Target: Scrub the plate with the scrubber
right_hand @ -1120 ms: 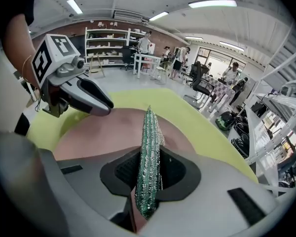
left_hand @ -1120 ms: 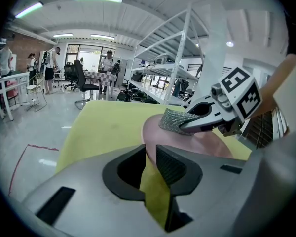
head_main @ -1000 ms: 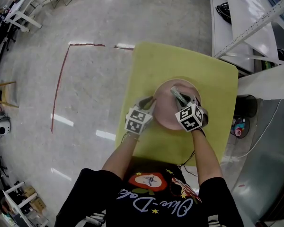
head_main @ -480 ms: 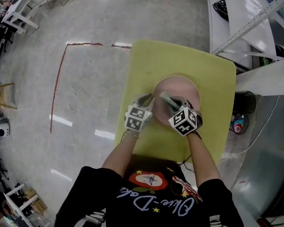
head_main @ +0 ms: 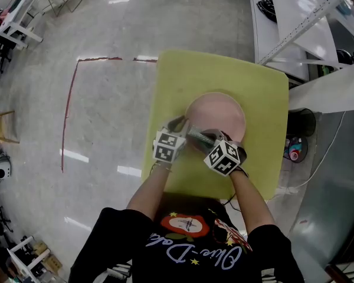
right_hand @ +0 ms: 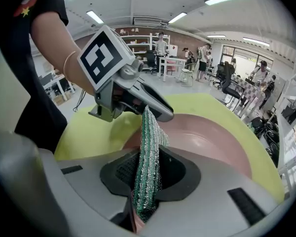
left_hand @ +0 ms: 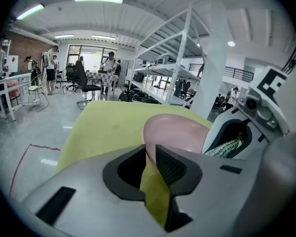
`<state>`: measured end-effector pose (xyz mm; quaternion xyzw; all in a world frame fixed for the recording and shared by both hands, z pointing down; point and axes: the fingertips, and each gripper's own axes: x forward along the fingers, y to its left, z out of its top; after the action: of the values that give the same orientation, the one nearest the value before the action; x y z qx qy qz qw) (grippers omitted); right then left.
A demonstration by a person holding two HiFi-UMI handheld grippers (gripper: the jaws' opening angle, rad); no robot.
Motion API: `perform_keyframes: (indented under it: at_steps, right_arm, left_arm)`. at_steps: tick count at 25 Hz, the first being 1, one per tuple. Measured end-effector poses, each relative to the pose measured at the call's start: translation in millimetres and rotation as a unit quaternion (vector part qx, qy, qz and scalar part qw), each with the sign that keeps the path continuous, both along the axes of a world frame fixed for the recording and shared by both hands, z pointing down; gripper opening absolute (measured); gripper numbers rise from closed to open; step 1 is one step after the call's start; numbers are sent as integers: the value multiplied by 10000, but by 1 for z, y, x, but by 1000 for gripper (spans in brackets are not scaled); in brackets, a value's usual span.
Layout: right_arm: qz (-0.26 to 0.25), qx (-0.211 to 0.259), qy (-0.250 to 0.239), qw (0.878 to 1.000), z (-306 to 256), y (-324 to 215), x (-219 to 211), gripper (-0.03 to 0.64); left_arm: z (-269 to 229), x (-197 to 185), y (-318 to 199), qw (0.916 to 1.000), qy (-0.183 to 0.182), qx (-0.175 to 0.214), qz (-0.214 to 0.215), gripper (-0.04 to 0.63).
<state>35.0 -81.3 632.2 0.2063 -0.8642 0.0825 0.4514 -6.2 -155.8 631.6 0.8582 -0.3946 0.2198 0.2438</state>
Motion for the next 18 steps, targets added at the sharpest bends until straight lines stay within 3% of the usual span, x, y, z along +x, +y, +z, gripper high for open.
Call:
perform_keyframes:
  at_steps: [8, 18]
  right_arm:
    - [-239, -239, -178, 9993, -2, 20, -5, 58]
    - [598, 155, -403, 9973, -25, -21, 34, 60]
  left_arm:
    - [-1, 1, 1, 10000, -32, 28, 37, 55]
    - [-2, 4, 0, 9996, -121, 118, 235, 60]
